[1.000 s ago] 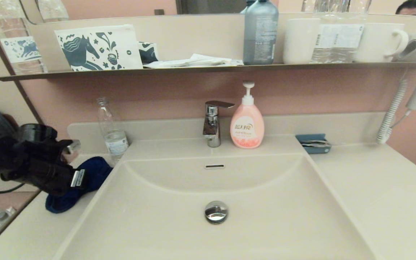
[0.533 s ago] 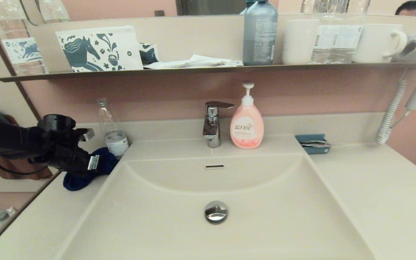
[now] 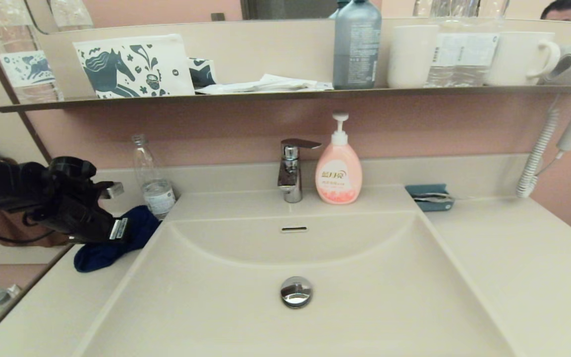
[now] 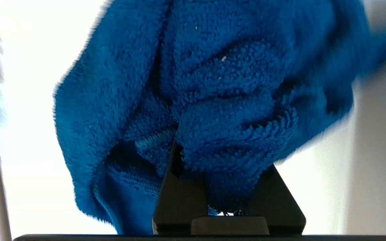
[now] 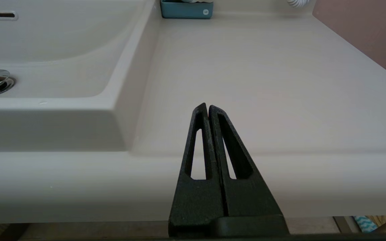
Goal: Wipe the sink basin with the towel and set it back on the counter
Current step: Wipe the sink
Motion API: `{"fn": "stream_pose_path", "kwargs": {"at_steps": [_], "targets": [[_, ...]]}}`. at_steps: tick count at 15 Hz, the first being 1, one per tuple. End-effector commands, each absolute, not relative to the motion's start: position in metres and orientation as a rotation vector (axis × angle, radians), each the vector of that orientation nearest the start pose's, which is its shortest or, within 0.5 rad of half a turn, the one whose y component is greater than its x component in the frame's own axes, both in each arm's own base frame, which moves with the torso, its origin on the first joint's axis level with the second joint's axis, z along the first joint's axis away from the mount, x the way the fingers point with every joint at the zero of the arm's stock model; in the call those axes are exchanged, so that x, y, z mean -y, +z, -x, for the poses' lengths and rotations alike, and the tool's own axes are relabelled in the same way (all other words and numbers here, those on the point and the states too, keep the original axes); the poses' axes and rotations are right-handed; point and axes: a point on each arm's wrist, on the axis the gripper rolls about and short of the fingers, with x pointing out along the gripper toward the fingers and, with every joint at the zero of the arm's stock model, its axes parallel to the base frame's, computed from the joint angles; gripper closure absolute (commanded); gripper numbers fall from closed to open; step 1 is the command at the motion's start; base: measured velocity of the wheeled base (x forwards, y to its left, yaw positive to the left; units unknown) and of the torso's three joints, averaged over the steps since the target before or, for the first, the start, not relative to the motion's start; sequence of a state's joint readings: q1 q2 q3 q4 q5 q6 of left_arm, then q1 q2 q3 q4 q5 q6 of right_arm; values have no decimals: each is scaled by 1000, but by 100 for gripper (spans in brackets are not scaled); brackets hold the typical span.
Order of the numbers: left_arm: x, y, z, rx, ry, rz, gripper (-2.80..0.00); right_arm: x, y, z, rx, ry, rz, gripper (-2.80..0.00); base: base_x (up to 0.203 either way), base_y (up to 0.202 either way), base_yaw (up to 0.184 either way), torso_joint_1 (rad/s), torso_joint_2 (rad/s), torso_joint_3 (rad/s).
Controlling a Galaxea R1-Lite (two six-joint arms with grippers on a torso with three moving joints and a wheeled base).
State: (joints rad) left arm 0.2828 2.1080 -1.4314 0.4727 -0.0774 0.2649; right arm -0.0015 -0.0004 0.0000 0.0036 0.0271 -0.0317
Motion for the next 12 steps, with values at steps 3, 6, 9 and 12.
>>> {"fn": "stream_pose_path", "kwargs": {"at_steps": [3, 6, 9, 12], "targets": [[-125, 139, -334, -1196, -101, -15, 0, -1, 75, 23, -3, 26, 32, 0, 0, 0, 0, 0, 0, 0], [-143, 136, -334, -1146, -225, 40, 0, -1, 75, 23, -3, 26, 32, 0, 0, 0, 0, 0, 0, 0], [-153, 118, -342, -1095, -380, 133, 0, -1, 75, 23, -3, 26, 32, 0, 0, 0, 0, 0, 0, 0], [-157, 91, -348, -1061, -503, 230, 0, -1, 75, 23, -3, 26, 32, 0, 0, 0, 0, 0, 0, 0]]}}
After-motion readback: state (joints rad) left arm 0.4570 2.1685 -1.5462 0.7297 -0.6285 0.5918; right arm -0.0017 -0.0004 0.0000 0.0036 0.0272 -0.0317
